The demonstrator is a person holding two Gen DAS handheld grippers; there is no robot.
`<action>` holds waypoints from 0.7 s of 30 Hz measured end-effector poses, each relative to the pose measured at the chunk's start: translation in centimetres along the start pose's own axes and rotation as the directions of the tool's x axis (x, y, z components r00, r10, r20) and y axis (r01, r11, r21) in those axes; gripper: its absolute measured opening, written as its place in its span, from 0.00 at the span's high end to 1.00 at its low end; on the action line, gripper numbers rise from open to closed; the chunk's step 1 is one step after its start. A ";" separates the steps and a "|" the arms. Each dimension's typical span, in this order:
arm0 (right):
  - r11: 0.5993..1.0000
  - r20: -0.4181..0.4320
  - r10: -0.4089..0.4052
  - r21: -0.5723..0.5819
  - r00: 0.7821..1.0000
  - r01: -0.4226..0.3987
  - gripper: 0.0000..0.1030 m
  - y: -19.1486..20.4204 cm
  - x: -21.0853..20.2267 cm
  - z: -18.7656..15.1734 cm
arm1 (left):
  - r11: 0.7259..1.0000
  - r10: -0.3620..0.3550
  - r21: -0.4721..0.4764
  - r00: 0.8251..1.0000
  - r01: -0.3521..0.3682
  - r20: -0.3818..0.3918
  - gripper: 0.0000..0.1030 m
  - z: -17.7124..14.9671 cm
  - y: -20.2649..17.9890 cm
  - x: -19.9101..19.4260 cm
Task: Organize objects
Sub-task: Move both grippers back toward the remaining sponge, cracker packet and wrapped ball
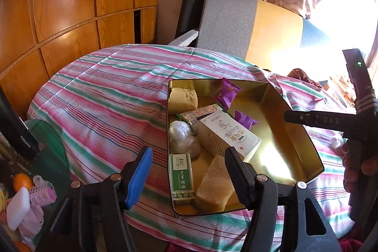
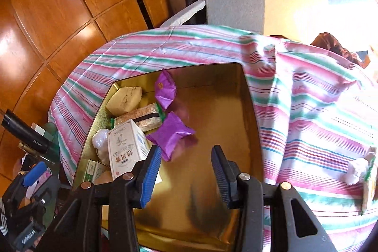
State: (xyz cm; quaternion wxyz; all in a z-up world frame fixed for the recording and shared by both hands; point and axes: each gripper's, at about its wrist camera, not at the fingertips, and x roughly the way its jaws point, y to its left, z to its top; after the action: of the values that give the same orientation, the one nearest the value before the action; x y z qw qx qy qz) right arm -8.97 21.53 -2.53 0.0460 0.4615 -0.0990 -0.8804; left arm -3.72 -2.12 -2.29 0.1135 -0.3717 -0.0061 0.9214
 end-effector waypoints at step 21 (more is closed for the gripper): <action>0.886 0.113 -0.379 0.331 0.919 0.325 0.55 -22.2 -13.4 -5.7 | 0.973 -0.128 0.191 0.992 0.129 -0.017 0.38 0.7 -9.0 -0.5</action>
State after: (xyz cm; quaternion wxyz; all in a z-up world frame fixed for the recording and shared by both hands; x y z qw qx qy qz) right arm 3.55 44.76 0.29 -0.1956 0.3945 -0.1521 -0.8849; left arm -1.97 6.55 -0.60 0.2081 -0.3601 0.0589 0.9075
